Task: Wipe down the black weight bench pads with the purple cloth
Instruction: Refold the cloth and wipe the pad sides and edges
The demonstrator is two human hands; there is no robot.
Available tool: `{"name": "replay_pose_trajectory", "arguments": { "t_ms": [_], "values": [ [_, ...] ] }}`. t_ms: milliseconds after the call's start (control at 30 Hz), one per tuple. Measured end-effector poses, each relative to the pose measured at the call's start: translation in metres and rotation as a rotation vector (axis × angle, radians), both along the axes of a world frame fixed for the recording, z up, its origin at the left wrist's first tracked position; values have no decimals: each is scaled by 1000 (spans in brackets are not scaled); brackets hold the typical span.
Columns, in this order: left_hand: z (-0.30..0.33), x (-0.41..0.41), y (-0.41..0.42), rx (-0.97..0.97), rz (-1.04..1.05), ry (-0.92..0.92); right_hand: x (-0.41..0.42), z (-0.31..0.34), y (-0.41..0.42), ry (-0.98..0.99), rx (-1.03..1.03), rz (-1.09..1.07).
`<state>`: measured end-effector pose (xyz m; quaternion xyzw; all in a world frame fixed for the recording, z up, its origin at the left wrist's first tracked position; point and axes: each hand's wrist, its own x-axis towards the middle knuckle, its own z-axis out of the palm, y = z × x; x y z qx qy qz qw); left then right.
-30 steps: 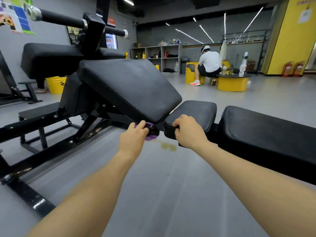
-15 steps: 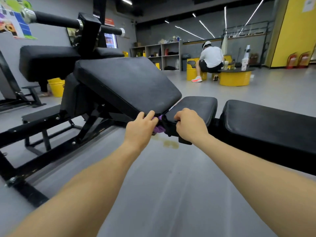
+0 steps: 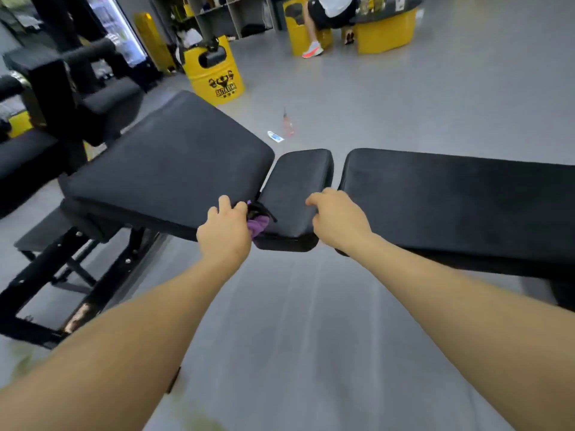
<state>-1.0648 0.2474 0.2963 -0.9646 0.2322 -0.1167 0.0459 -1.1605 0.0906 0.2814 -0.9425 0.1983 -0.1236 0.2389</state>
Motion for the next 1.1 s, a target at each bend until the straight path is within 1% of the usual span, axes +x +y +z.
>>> {"name": "replay_pose_trajectory", "arguments": {
  "t_ms": [200, 333, 467, 600, 700, 933, 1100],
  "values": [
    [77, -69, -80, -34, -173, 169, -94, 60, -48, 155, 75, -181],
    [131, -130, -127, -36, -304, 309, -161, 118, -65, 247, 125, -301],
    [190, -195, -169, -58, -423, 457, -233, 183, -81, 286, 172, -423],
    [241, -263, -222, -154, -542, 644, -303, 236, -117, 270, 196, -527],
    [275, -323, -269, -172, -624, 754, -359, 268, -157, 263, 198, -574],
    [346, -452, -379, -268, -737, 886, -503, 355, -261, 291, 170, -660],
    [386, -510, -444, -355, -743, 986, -563, 405, -321, 271, 164, -691]
  ]
}}
